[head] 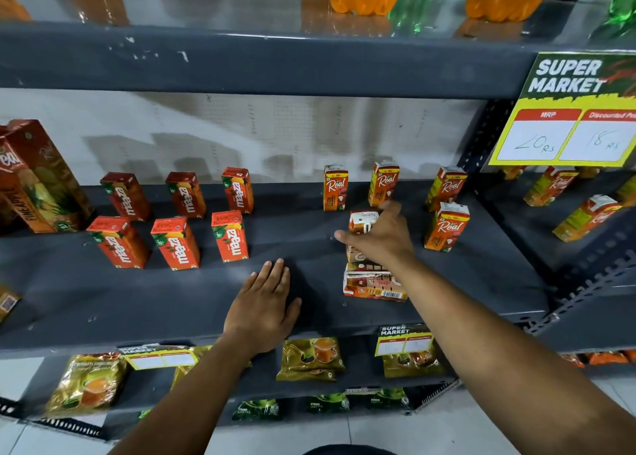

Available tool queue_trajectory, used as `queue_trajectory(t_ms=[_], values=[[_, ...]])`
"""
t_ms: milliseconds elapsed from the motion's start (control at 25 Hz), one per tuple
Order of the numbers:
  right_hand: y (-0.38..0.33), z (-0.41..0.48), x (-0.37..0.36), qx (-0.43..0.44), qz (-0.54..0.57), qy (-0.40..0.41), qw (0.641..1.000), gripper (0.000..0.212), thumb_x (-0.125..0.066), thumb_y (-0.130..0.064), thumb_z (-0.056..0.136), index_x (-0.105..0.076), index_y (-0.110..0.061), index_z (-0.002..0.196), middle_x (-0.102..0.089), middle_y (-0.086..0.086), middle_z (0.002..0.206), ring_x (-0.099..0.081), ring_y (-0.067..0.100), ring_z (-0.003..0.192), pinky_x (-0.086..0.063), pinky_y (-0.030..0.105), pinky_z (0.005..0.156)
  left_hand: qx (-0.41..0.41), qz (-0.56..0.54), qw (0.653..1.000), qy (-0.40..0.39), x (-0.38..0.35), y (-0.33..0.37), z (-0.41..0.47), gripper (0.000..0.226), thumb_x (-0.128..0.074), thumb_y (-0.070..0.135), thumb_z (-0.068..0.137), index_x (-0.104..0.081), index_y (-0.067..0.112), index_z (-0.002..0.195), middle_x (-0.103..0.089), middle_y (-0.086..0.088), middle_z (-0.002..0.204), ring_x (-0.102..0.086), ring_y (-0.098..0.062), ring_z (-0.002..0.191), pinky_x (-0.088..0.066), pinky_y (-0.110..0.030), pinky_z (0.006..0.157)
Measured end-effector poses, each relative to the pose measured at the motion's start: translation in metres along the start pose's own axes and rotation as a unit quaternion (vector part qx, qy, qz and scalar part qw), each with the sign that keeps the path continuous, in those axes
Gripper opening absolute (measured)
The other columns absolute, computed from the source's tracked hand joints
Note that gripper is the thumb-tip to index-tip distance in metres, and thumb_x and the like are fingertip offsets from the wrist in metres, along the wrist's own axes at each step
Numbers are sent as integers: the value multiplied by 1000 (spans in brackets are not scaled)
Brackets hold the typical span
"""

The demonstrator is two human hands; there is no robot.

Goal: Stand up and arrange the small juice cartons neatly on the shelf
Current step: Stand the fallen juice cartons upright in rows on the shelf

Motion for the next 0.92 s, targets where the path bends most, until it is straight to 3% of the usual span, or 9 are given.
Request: queue_trajectory(t_ms=[160,240,320,480,600,680,800,840,920], values=[[-29,-2,19,63,-218,-24,974,85,-62,-76,66,-44,-17,125,-54,8,124,-56,29,114,-49,38,79,3,1,1000,-2,0,1,0,82,0,58,83,-13,10,148,-5,-7,159,1,-22,146,-2,-36,116],[-44,0,26,86,-317,-67,942,64,-63,-68,73,-52,-15,106,-57,3,98,-57,22,91,-45,33,67,2,5,1000,-3,1,1,0,82,2,58,83,-12,10,148,-4,-7,159,2,-21,146,-2,-36,116],[-54,6,24,124,-361,-132,915,48,-70,-49,78,-56,-13,105,-57,1,88,-56,19,83,-45,32,64,1,8,1000,-6,1,2,-1,82,3,58,83,-11,10,148,-3,-7,159,2,-21,146,-1,-36,116],[-68,12,11,336,-429,-242,803,46,-68,-24,85,-50,-19,127,-61,9,122,-60,25,107,-51,35,86,-1,9,1000,-3,1,2,-1,82,2,57,84,-14,9,148,-7,-8,159,-1,-23,146,-3,-37,117],[-70,14,11,459,-514,-197,698,38,-59,-31,90,-45,-21,124,-61,11,116,-58,27,104,-49,34,79,-1,5,1000,-1,1,2,-1,81,0,57,84,-15,8,147,-7,-9,159,-2,-23,146,-4,-37,117],[-69,12,9,502,-550,-160,648,43,-62,-29,89,-43,-20,127,-61,12,117,-57,28,105,-52,38,80,0,7,1000,-4,0,1,-1,82,1,58,84,-14,9,147,-6,-8,159,0,-22,146,-3,-37,117],[-65,10,11,497,-552,-169,648,59,-63,-19,89,-35,-22,140,-49,9,141,-47,29,125,-48,43,95,0,13,1000,-4,0,1,-1,81,2,57,84,-12,9,148,-4,-7,159,1,-21,146,-3,-36,117],[-66,7,17,482,-541,-171,667,66,-63,-15,88,-30,-23,144,-41,8,148,-41,30,132,-45,44,101,0,15,1000,-4,0,1,-1,81,2,57,84,-12,10,148,-4,-7,159,1,-21,146,-2,-36,117],[-69,-3,35,467,-445,-154,749,69,-66,-10,83,-33,-23,143,-39,7,148,-41,28,131,-44,43,102,-2,17,1000,-3,0,1,-1,81,3,57,84,-11,10,148,-3,-7,159,2,-21,146,-2,-36,117]])
Point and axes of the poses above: each hand's wrist, its own z-axis towards the middle knuckle, its own x-axis out of the back of the hand, y = z × x, the point moved 5 cm from there along z, towards the middle knuckle
